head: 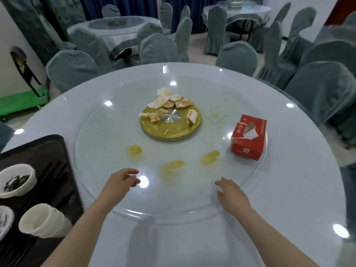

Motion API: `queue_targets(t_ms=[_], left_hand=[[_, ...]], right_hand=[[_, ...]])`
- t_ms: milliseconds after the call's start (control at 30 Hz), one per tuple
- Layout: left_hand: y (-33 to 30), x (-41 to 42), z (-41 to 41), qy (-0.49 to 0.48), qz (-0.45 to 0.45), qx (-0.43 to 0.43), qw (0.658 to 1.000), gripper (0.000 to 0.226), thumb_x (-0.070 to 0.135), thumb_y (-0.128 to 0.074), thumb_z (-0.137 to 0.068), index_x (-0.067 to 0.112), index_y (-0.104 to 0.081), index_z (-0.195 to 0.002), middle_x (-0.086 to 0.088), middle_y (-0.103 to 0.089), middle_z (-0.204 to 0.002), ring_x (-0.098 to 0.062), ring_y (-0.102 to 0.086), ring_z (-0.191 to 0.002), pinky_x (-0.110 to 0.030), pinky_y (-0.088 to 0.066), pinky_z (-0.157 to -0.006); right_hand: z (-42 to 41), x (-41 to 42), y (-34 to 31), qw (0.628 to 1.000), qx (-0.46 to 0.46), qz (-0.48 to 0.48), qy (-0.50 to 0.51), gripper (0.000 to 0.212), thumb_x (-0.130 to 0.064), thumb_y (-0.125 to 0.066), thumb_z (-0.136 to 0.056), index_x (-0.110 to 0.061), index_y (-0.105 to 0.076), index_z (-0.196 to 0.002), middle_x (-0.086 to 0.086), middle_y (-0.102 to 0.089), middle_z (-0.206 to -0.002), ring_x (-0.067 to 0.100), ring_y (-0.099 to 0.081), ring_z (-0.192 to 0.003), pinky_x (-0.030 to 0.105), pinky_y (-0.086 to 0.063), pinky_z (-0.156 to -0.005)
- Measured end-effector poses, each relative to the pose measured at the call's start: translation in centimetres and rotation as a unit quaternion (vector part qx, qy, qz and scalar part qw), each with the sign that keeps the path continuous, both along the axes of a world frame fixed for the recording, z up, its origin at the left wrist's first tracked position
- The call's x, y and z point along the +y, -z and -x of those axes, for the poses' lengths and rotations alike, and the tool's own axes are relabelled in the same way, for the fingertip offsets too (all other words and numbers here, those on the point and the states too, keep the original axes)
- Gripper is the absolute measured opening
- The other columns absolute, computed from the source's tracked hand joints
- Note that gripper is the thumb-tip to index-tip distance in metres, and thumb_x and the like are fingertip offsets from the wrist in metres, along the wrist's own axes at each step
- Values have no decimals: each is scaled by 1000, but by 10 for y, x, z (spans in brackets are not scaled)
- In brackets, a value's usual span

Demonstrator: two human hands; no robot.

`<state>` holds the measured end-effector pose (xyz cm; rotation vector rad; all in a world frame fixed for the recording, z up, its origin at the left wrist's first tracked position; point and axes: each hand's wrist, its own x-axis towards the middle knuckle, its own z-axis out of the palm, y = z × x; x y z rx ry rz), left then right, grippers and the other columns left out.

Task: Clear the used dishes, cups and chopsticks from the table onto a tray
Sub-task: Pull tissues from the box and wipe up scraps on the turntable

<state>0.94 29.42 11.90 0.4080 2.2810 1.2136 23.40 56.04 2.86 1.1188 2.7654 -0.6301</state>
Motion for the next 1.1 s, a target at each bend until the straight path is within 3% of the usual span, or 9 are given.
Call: queue_targets(t_ms=[100,233,400,533,633,733,833,1000,1100], left_hand=[[14,11,-5,-2,35,10,999,20,8,-52,-94,19,-63,-106,2,-73,-93,-20,-65,-94,-33,-47,-80],[31,31,-14,1,82,28,996,22,9,-57,-93,15,-63,-113,-5,-68,-109,-20,-61,-101,-30,-42,-86],[42,57,-13,10,107,40,993,26,11,-58,-93,16,-61,-119,-5,-66,-117,-18,-59,-103,-29,-42,-87],[54,77,-14,2,139,51,989,52,16,-63,-90,14,-44,-139,-9,-56,-133,-24,-54,-118,-35,-42,-94],[63,86,-13,-9,196,27,980,88,25,-73,-84,15,-18,-152,-12,-38,-151,-30,-44,-132,-35,-39,-93],[71,91,-12,-9,239,-7,971,119,30,-81,-75,13,8,-153,-15,-21,-158,-32,-36,-138,-39,-36,-103],[78,93,-11,4,269,-2,963,131,33,-84,-72,15,19,-151,-19,-12,-159,-31,-33,-140,-38,-36,-104],[80,98,-11,26,320,25,947,136,41,-84,-69,18,23,-150,-25,-9,-158,-36,-35,-138,-41,-38,-103],[83,92,-16,43,349,48,935,137,48,-82,-69,11,24,-149,-22,-2,-160,-33,-18,-146,-43,-31,-111]], right_hand=[[-4,7,8,1000,13,-7,1,44,-25,-43,-95,-29,-45,-139,-7,-36,-151,15,-31,-139,28,-30,-108],[2,31,-4,996,69,-21,53,32,-25,-46,-94,-22,-59,-124,-1,-62,-122,20,-57,-111,30,-47,-87],[7,89,-29,967,205,-48,143,22,-21,-57,-89,-16,-67,-108,5,-62,-109,23,-56,-101,31,-45,-77],[18,142,-43,930,268,-35,248,29,-28,-65,-85,-14,-63,-111,8,-58,-112,25,-56,-102,31,-43,-83],[29,170,-44,911,289,-16,292,47,-34,-68,-83,-14,-55,-124,8,-51,-119,26,-52,-109,34,-42,-90],[42,189,-43,896,294,21,331,54,-38,-69,-81,-11,-51,-124,7,-55,-117,26,-56,-106,35,-45,-85],[52,200,-39,890,284,49,353,43,-37,-65,-84,-9,-54,-114,3,-61,-104,20,-55,-84,26,-40,-62],[57,209,-35,916,229,8,329,22,-24,-57,-90,-8,-66,-100,6,-65,-94,24,-57,-82,27,-36,-67],[59,203,-43,897,296,69,321,9,-19,-52,-86,-13,-58,-84,-2,-55,-78,17,-49,-70,27,-34,-60]])
